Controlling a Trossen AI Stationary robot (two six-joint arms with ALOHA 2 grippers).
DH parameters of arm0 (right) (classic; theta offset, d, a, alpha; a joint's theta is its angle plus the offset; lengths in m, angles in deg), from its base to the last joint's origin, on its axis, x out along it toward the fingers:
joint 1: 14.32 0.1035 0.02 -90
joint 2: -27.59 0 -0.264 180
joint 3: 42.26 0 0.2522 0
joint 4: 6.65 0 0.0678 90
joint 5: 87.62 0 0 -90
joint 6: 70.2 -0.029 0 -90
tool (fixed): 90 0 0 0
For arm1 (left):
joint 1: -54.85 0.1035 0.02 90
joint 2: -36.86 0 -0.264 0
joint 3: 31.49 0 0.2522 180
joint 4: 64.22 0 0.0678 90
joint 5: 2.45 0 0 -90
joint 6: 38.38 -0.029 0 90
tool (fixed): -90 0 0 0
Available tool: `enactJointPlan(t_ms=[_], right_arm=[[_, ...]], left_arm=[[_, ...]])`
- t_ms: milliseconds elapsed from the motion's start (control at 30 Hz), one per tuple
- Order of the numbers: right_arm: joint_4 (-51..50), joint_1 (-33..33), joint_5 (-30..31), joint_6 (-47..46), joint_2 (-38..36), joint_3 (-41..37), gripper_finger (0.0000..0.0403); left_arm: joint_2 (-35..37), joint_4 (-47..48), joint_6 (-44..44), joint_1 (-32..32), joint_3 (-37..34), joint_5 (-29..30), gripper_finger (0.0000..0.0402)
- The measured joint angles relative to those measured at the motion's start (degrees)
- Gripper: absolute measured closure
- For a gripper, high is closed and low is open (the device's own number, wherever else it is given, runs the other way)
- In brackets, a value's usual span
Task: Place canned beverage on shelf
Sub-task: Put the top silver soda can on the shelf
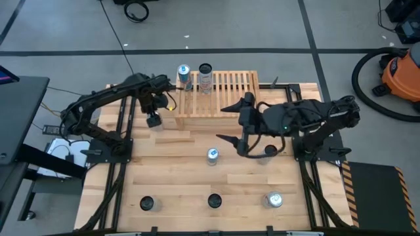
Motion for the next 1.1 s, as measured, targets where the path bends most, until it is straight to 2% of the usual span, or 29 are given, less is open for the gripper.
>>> enactJointPlan(t_ms=[233,533,833,1100], right_arm=[[-1.06,-1.82,-4.67,-1.32,-0.08,-0.67,0.0007],[6.17,-1.67,-6.11,0.21,0.05,-11.15,0.0007],[28.74,-2.08,-9.16,4.63,0.04,-26.31,0.0007],[43.33,-2.53,-9.26,7.14,0.02,-36.4,0.0007]], left_arm=[[1.88,1.54,2.42,-5.59,0.6,-0.18,0.0099],[6.43,2.97,9.41,-14.58,0.6,-0.14,0.0099],[7.43,2.13,15.01,-25.0,1.97,-0.18,0.0099],[7.36,1.67,19.53,-31.89,10.67,-0.16,0.0099]])
